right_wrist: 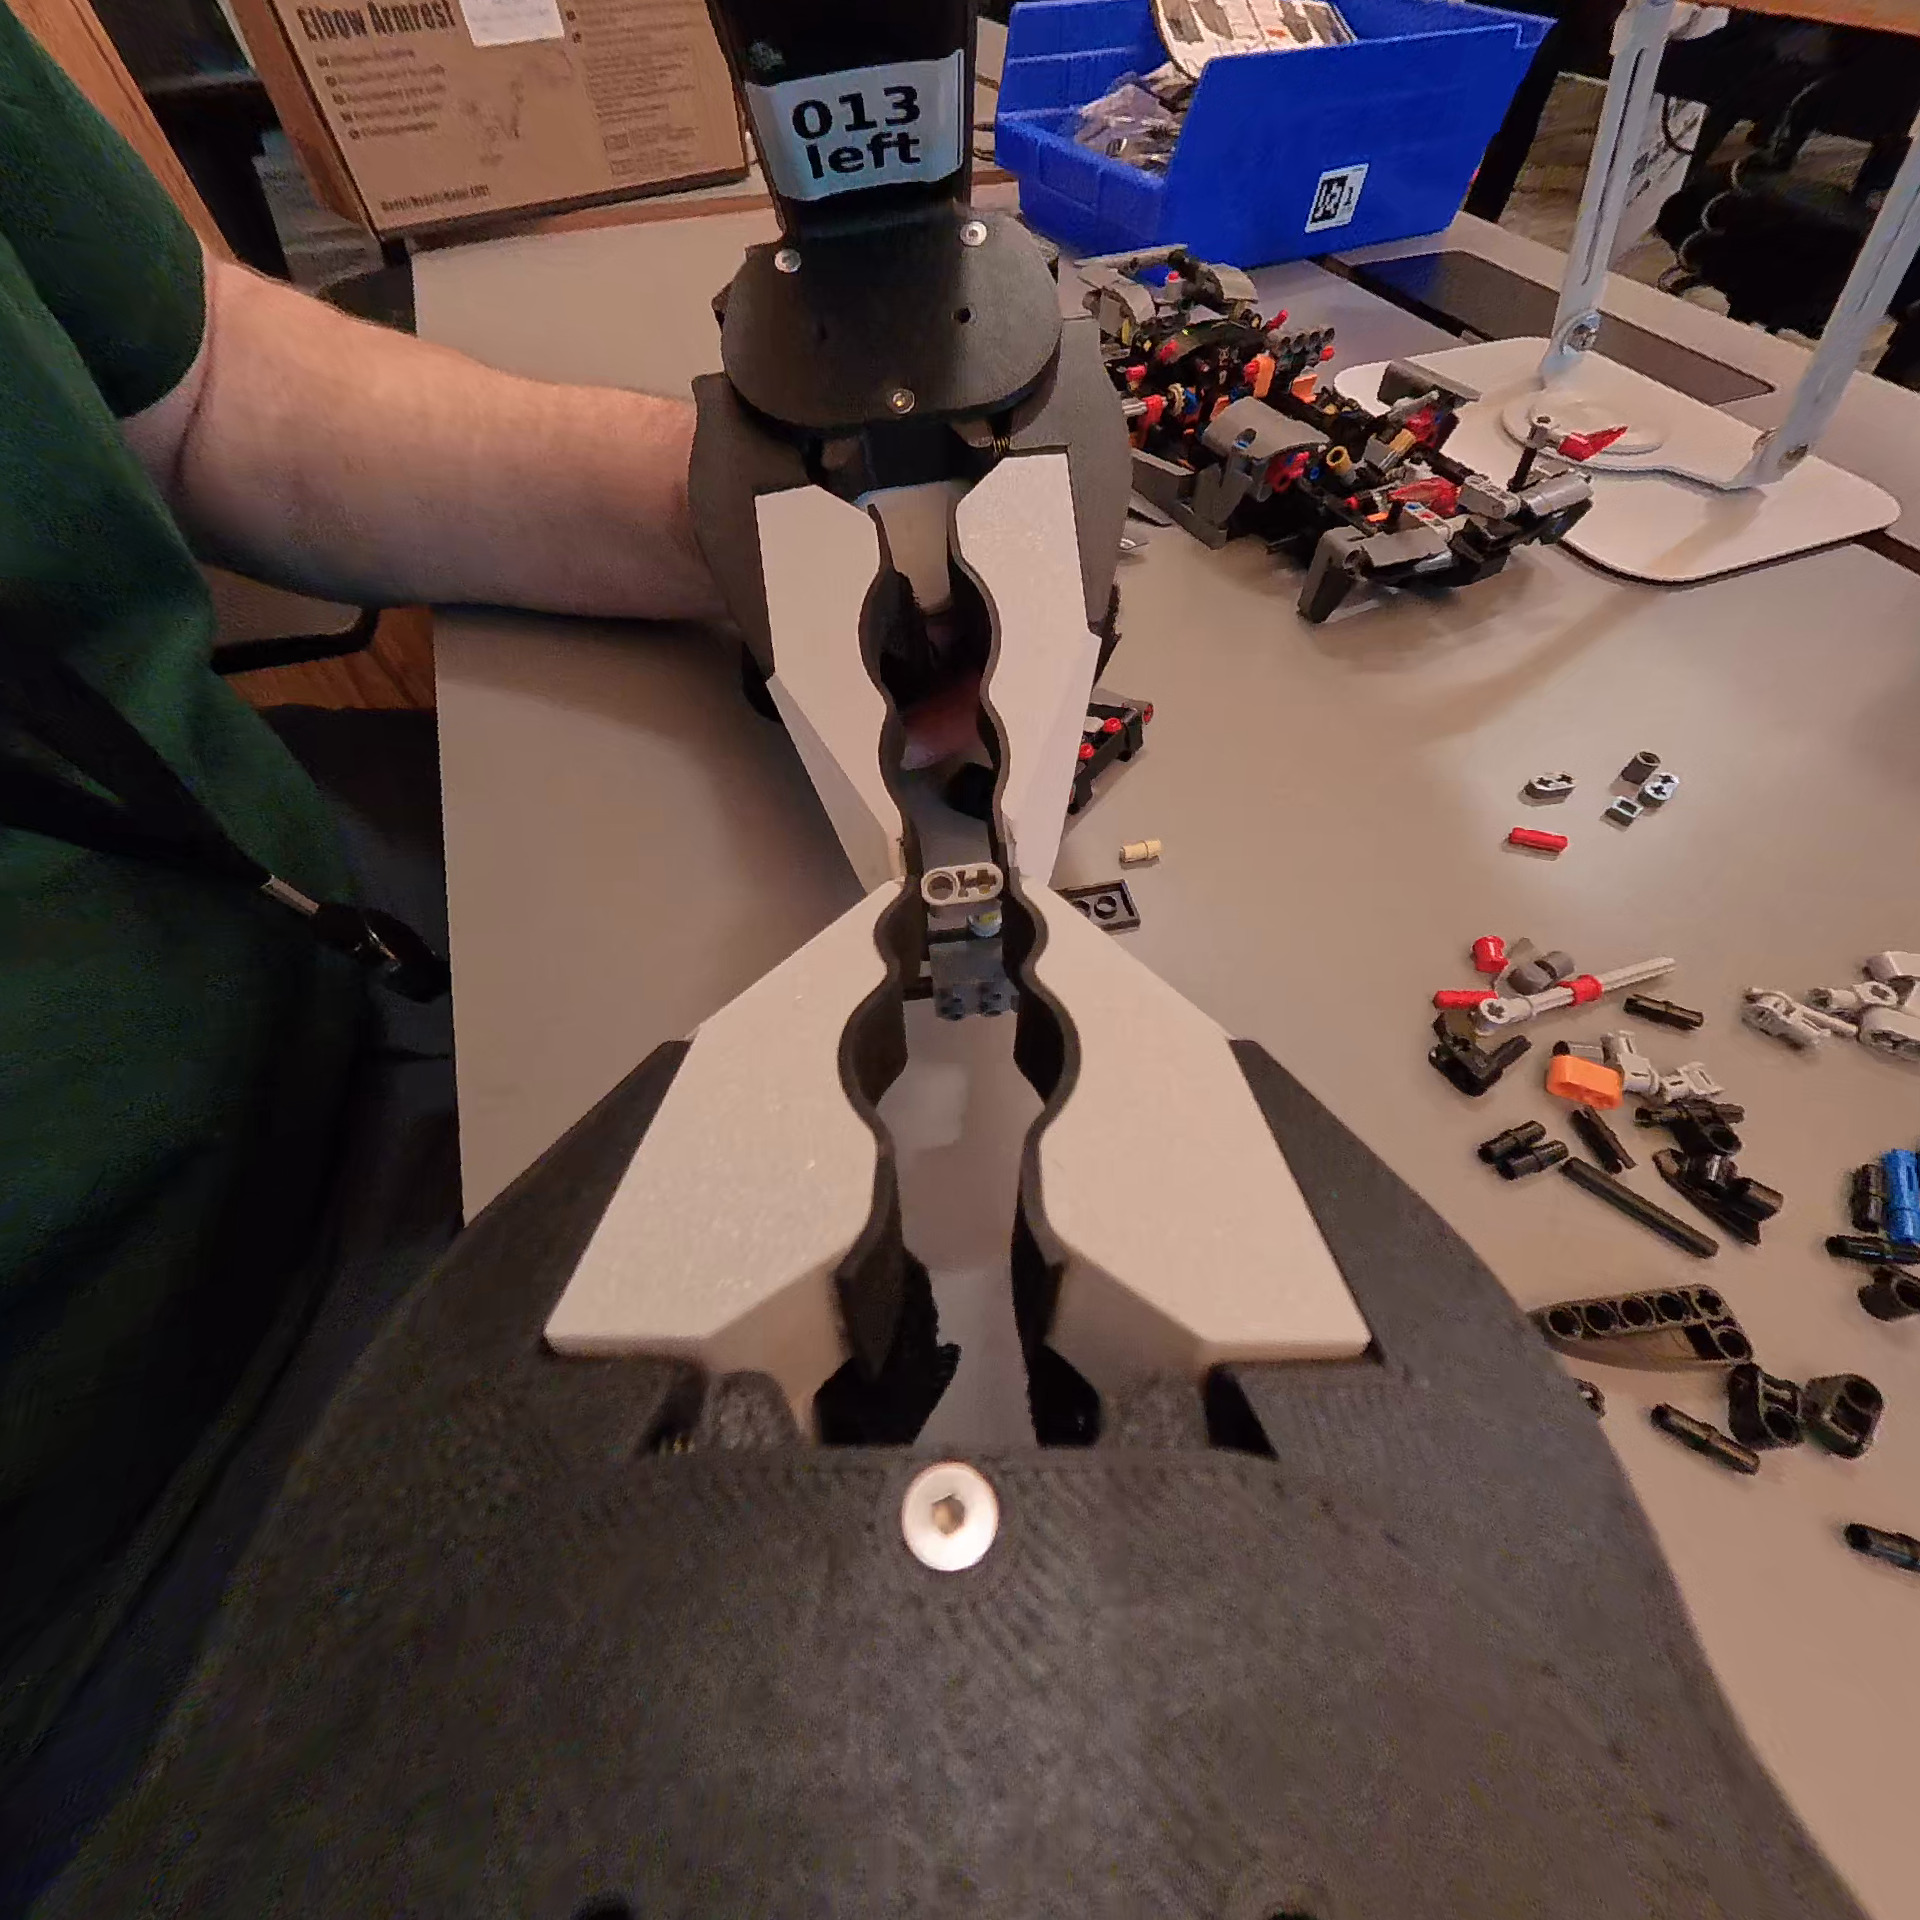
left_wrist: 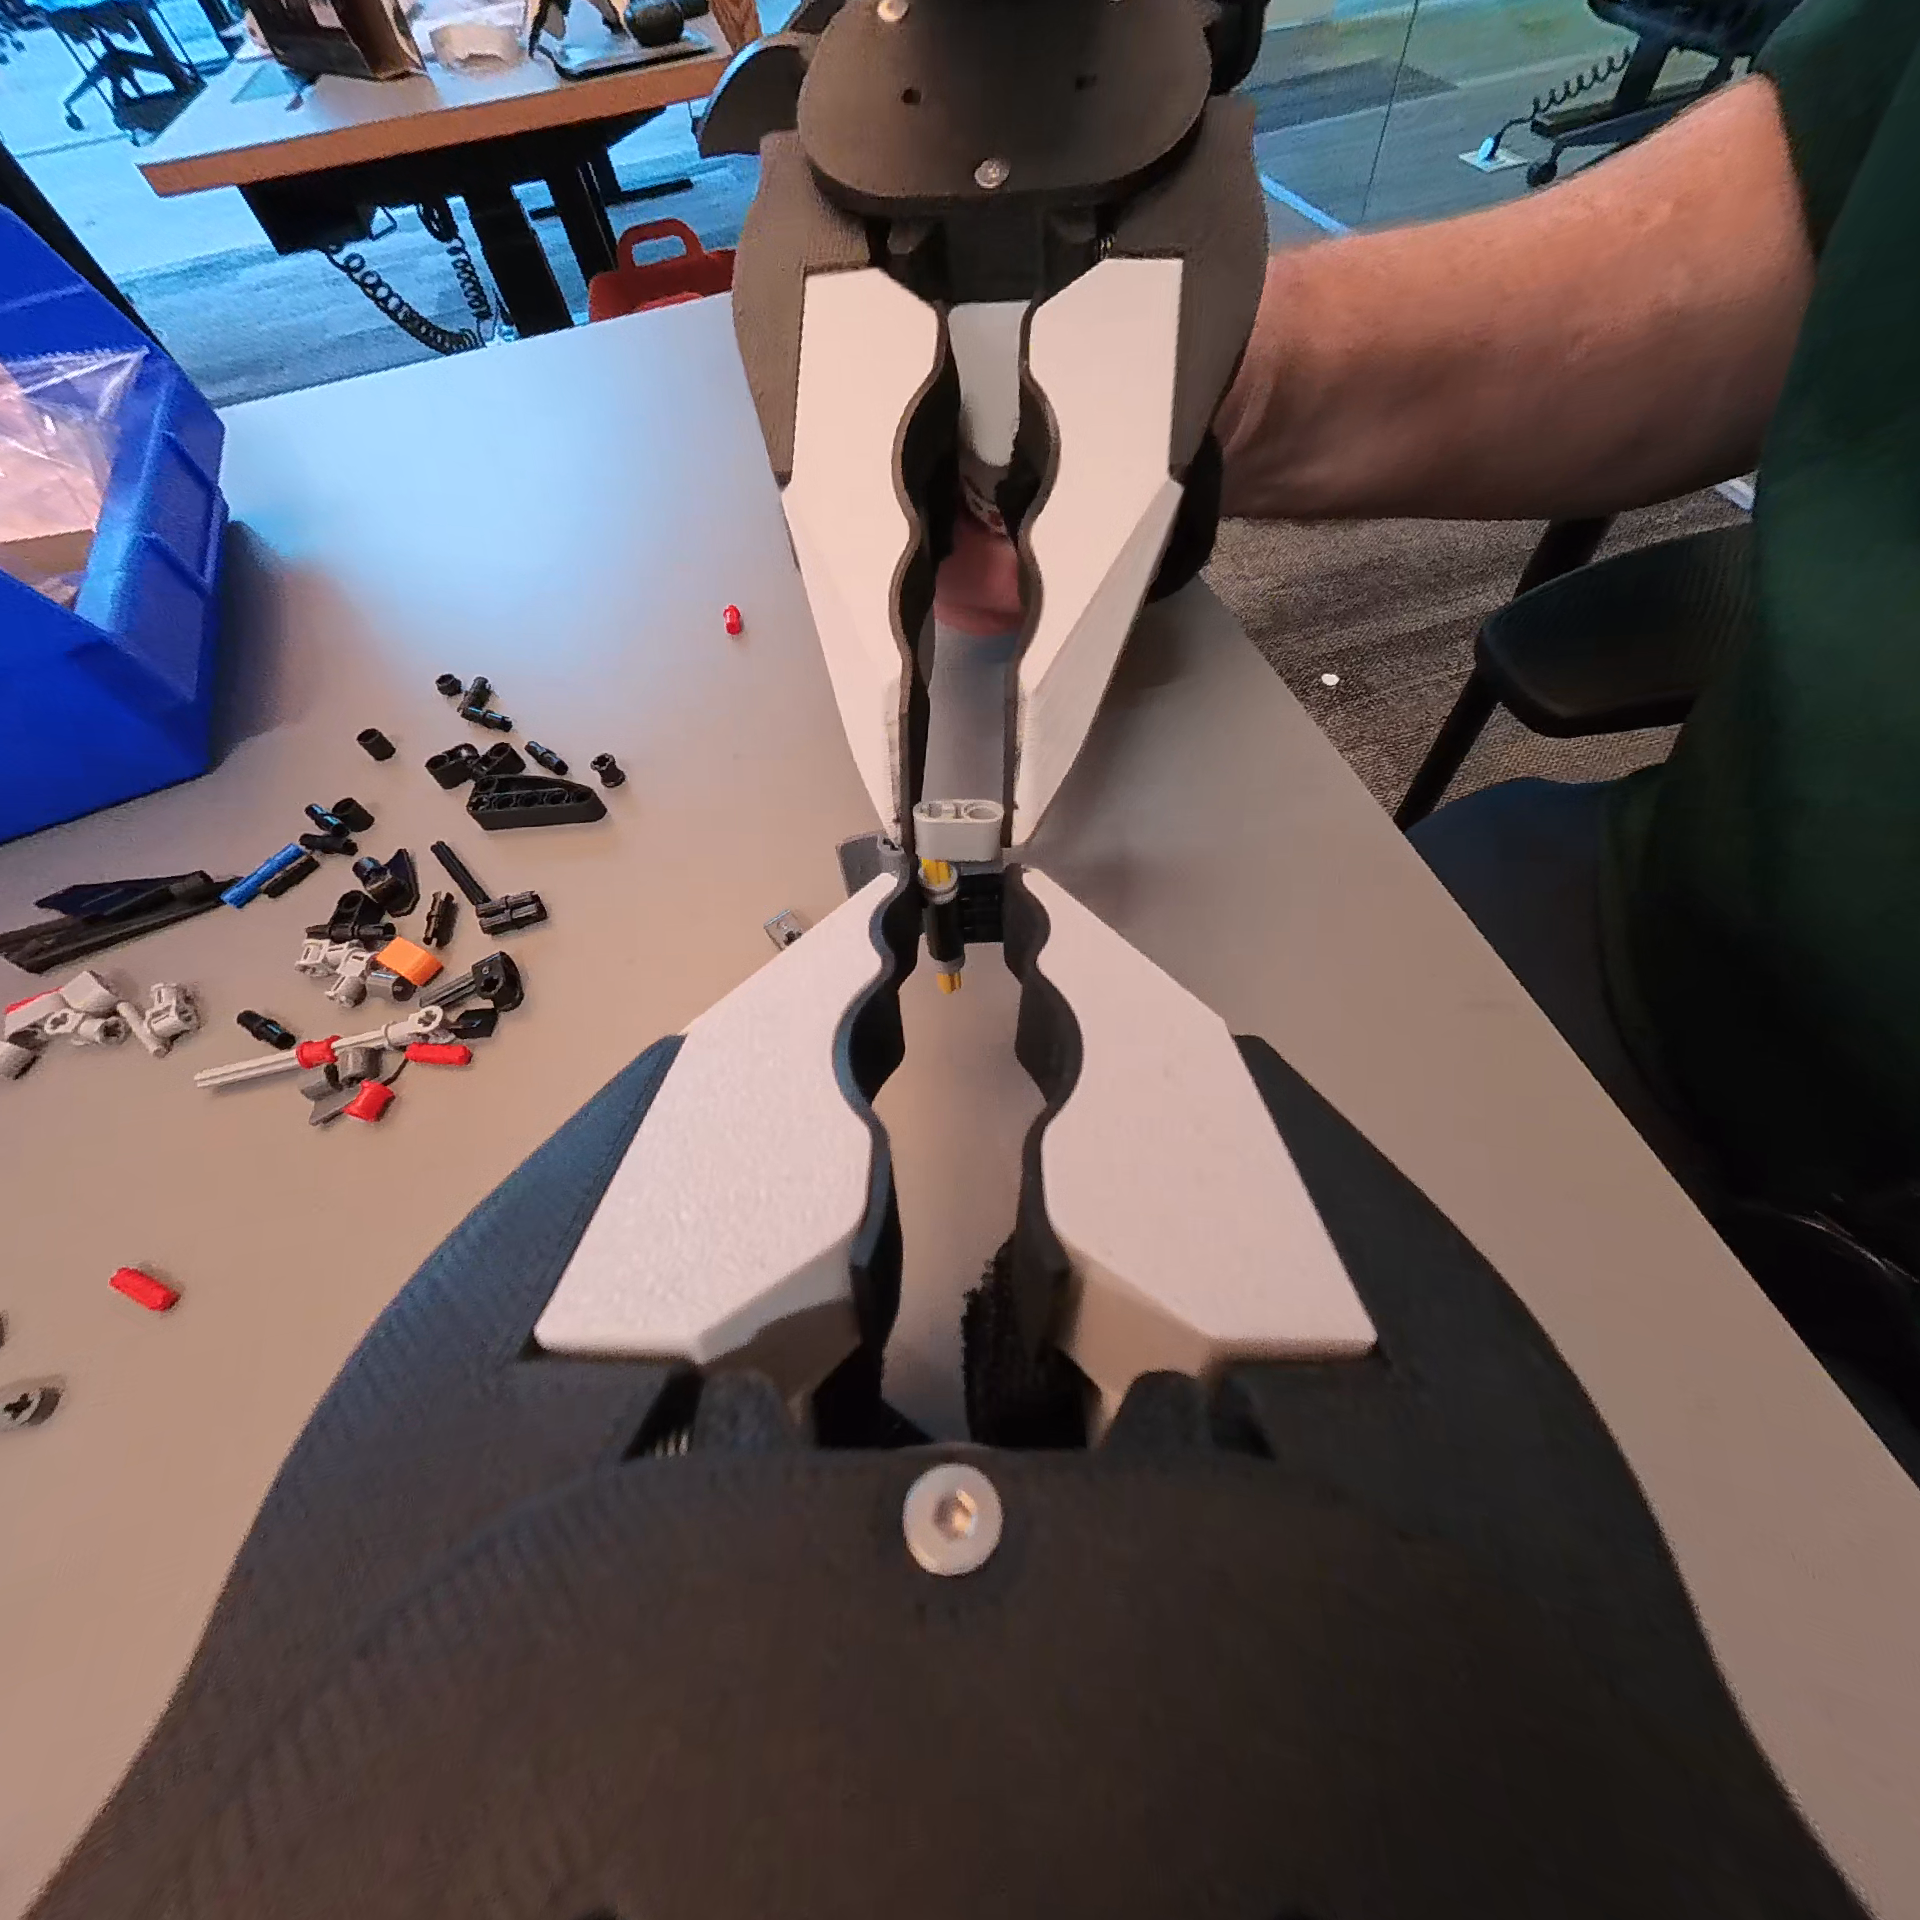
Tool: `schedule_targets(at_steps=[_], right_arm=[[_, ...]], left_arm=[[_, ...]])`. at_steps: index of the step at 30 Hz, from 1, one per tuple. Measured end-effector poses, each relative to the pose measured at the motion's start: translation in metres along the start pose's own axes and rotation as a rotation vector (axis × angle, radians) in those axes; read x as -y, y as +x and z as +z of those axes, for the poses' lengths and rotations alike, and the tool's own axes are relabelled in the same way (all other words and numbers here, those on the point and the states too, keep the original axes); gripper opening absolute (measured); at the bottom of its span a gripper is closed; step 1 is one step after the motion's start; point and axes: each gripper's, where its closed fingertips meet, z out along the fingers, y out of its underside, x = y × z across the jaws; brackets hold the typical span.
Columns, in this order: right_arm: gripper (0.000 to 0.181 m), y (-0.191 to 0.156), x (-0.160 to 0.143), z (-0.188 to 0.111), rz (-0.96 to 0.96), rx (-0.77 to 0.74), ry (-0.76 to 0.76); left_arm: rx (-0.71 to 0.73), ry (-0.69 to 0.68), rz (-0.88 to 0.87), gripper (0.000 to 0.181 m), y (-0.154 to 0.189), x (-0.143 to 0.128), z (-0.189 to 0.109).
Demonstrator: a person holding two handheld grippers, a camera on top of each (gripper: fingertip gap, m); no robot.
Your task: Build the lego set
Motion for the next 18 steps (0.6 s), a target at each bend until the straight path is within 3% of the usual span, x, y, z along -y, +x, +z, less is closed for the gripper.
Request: schedule_targets(at_steps=[10,18], right_arm=[[0.013,0.0006,-0.0044,0.0016,-0.015,-0.016,-0.099],[0.012,0.0004,-0.0093,0.0035,0.030,-0.011,-0.085]], left_arm=[[0.010,-0.031,0.015,0.014,0.0002,-0.0041,0.0028],[0.019,-0.060,0.031,0.014,0.0002,-0.0080,0.0047]])
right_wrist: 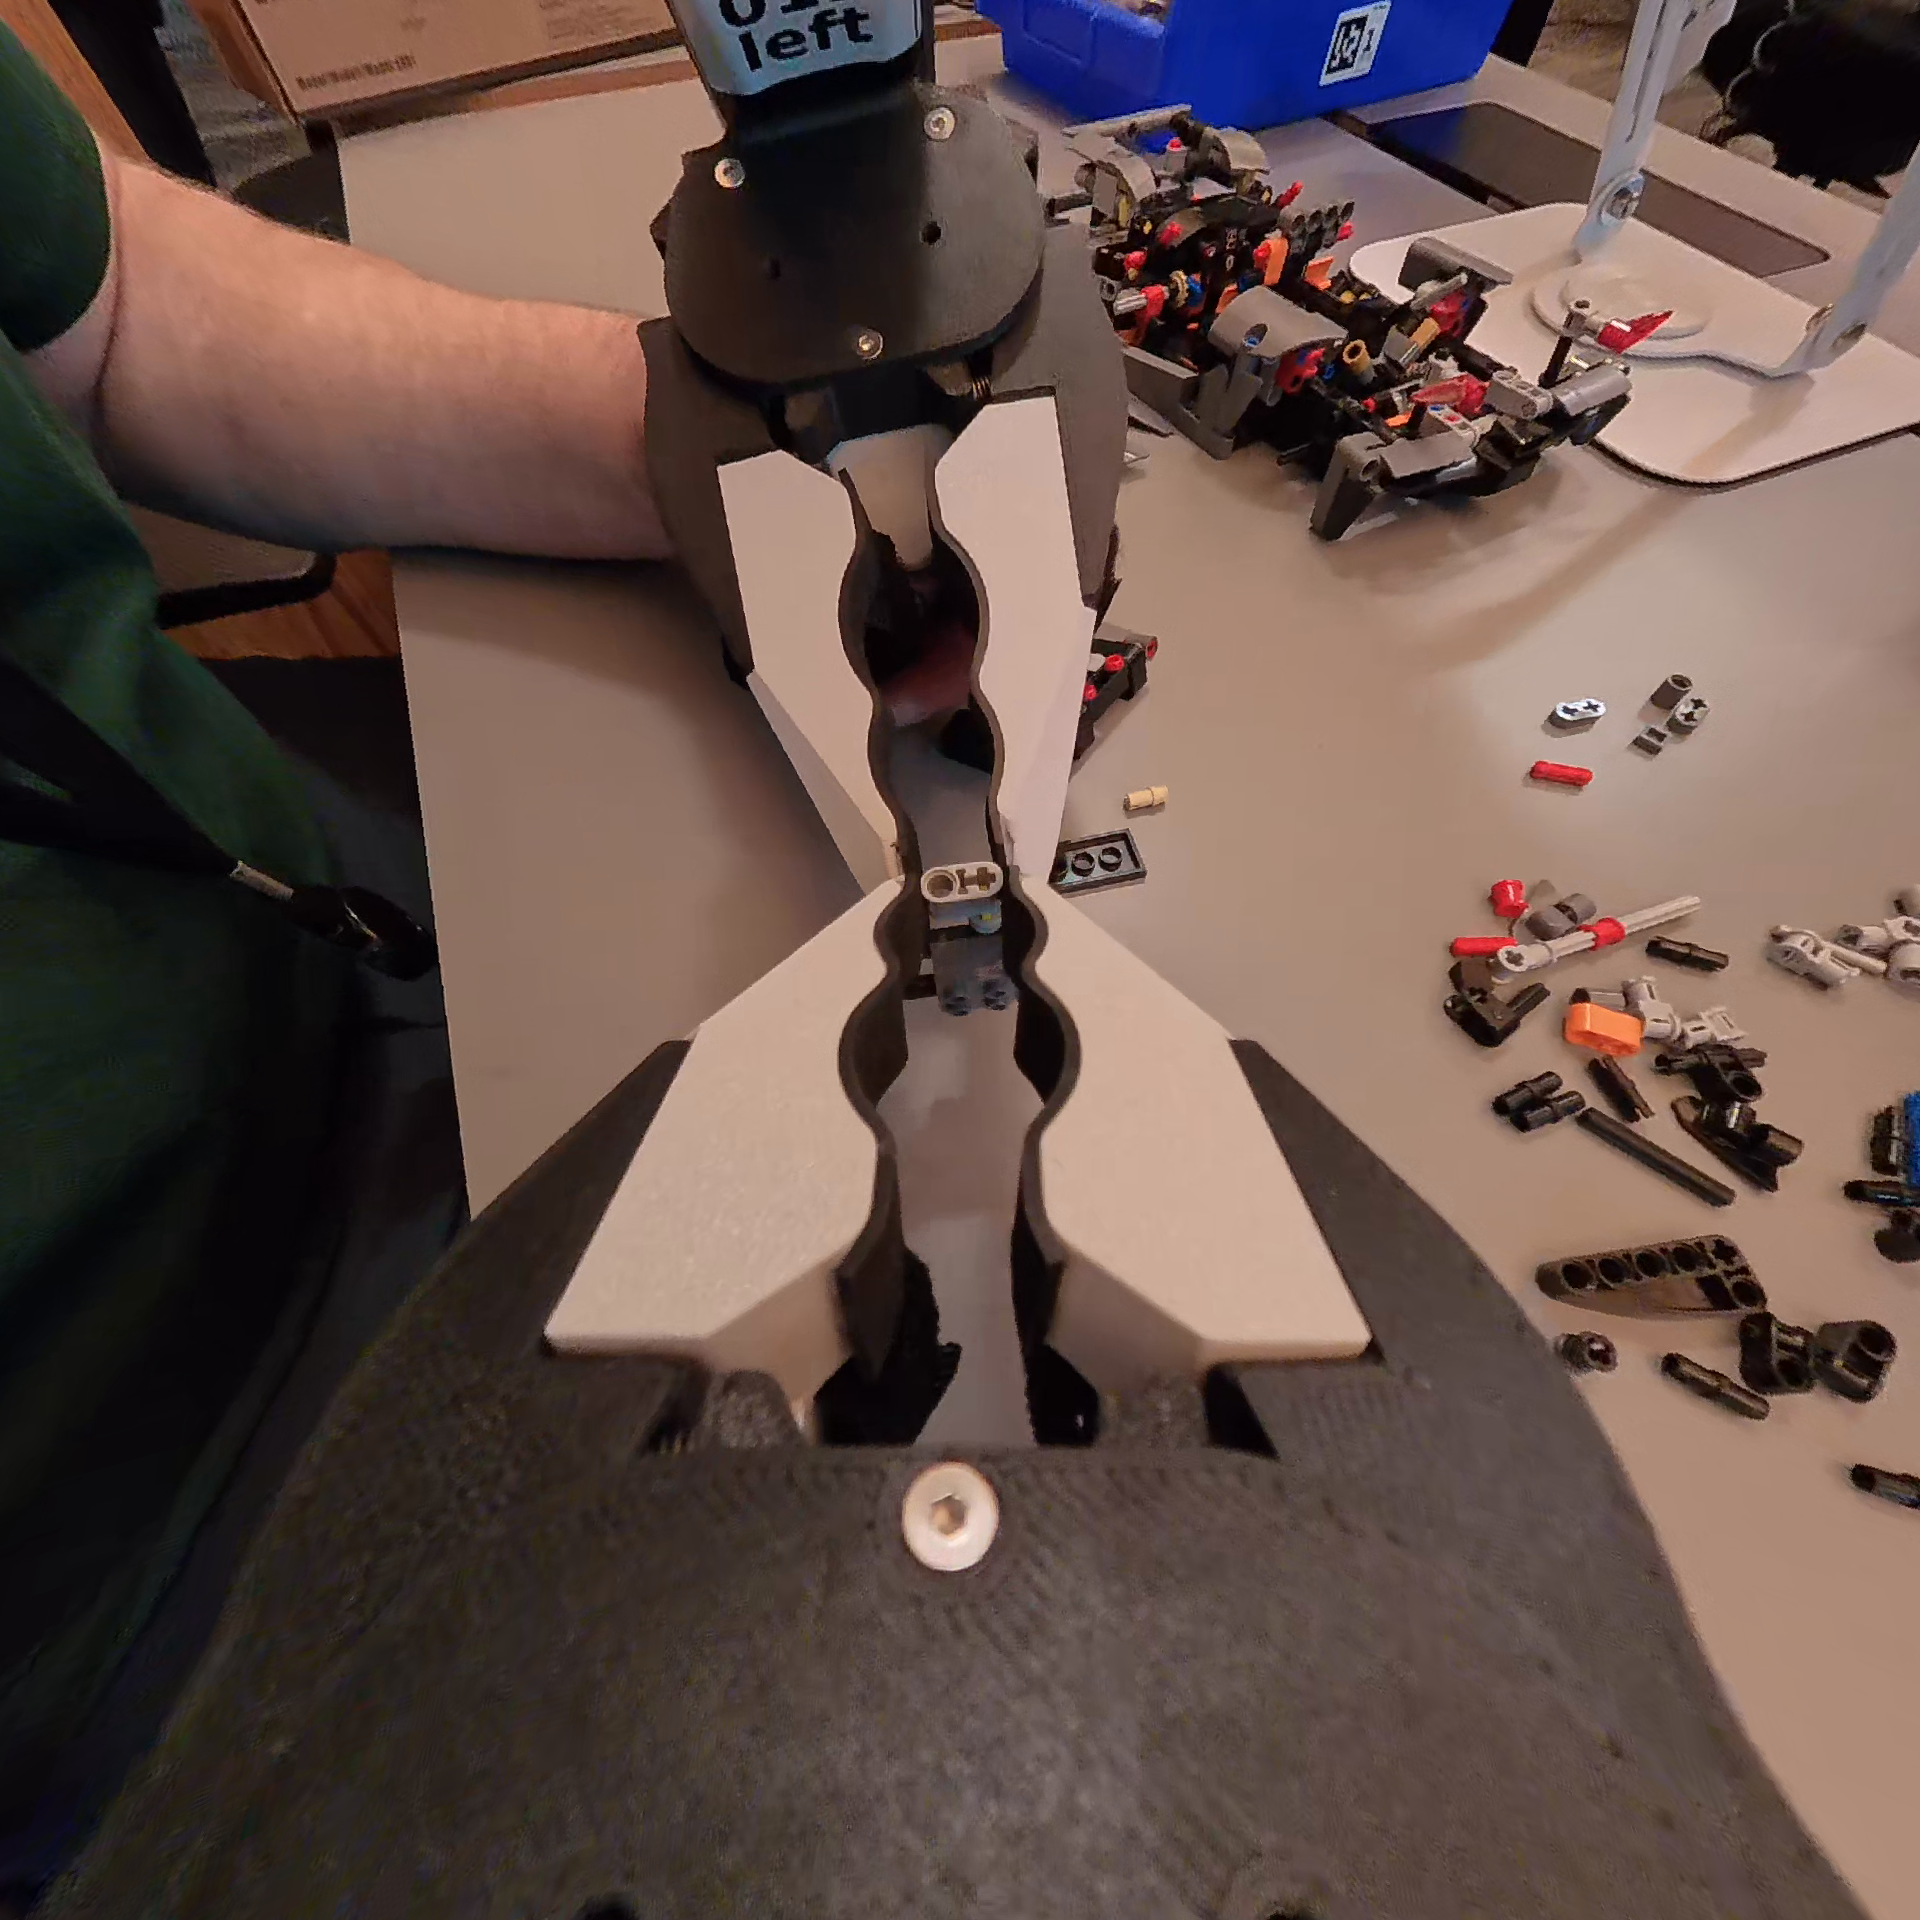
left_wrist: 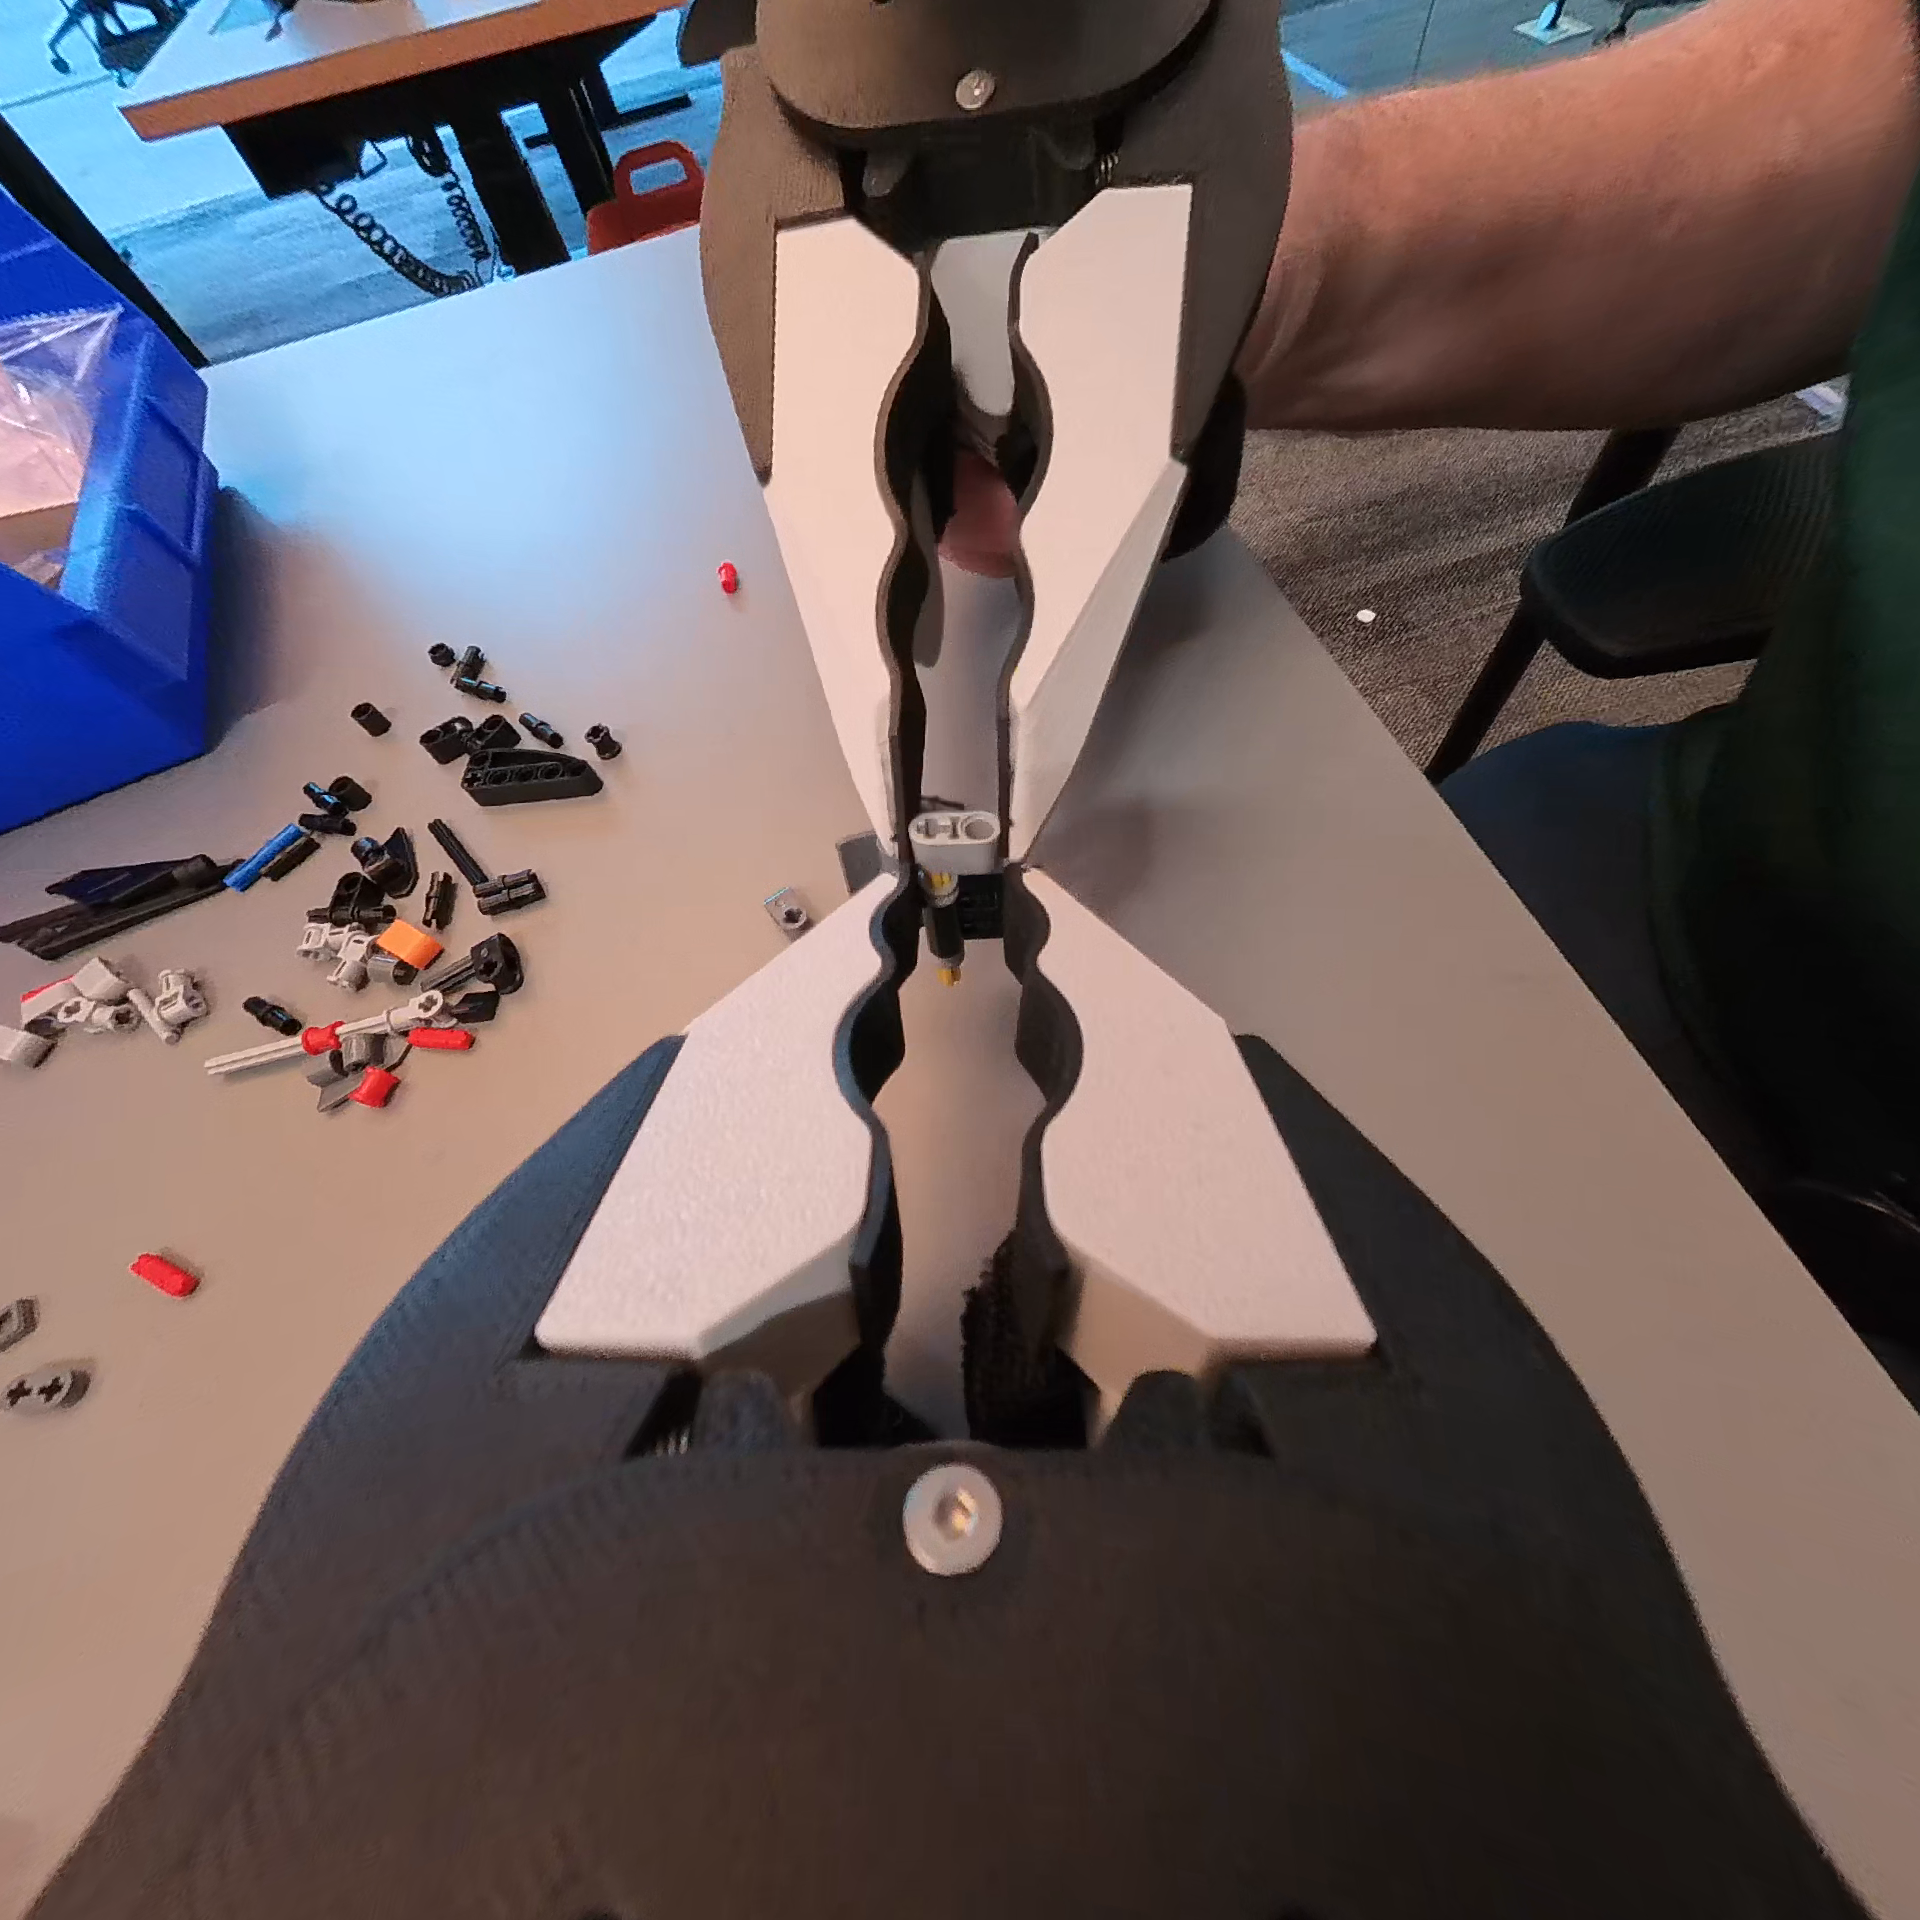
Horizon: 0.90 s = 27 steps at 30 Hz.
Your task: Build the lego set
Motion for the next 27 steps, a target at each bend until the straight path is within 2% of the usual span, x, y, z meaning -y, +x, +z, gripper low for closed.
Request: schedule_targets(at_steps=[10,27], right_arm=[[0.013,0.000,-0.018,0.007,0.010,0.017,-0.054],[0.013,0.000,-0.018,0.010,0.026,0.041,-0.044]], left_arm=[[-0.010,-0.123,0.017,0.014,0.003,-0.017,0.008],[-0.032,-0.127,-0.013,0.014,0.003,-0.020,0.005]])
